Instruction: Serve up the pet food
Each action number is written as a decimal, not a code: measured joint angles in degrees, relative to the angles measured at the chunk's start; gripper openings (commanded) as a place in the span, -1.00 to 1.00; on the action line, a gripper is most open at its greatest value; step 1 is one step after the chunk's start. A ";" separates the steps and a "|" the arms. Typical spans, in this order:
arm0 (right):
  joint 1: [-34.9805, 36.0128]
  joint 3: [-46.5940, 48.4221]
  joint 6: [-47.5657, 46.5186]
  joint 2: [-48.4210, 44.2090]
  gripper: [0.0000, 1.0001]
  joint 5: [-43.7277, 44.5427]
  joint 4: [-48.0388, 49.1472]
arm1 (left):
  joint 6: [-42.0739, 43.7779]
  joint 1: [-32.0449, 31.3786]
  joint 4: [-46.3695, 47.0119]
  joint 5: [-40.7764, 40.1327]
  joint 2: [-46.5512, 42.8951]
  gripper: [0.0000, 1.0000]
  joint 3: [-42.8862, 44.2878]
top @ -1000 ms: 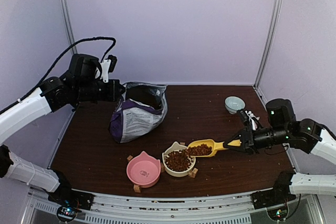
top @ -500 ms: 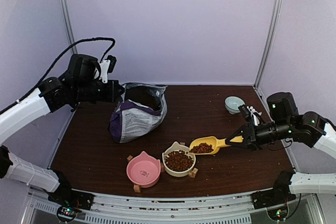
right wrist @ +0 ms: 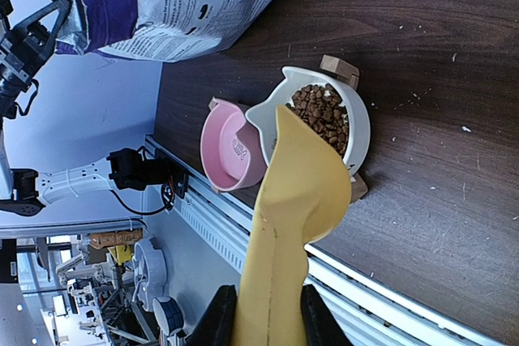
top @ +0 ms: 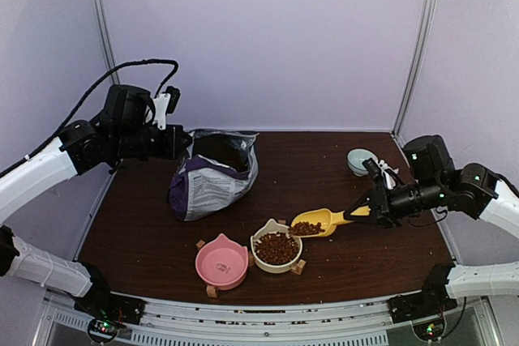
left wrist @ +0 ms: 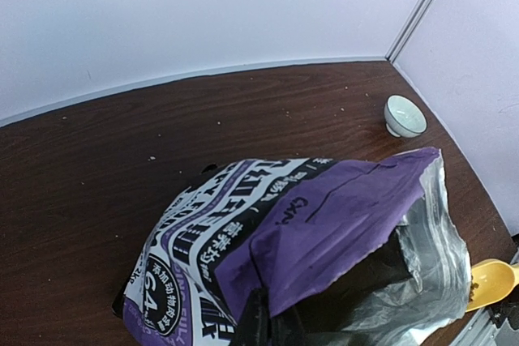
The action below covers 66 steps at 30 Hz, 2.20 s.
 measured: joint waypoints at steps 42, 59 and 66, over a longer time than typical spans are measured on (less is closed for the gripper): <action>7.72 13.05 -7.19 16.46 -0.71 8.52 -7.54 | 1.46 0.00 1.31 1.44 -0.26 -1.00 -1.16; 5.44 18.08 -7.02 10.73 -0.70 8.94 -6.14 | 4.07 0.13 3.48 7.30 -1.90 -1.00 -3.50; 5.44 20.44 -6.29 8.24 -0.67 5.55 -0.79 | 6.67 -3.06 3.41 9.99 0.92 -1.00 -1.70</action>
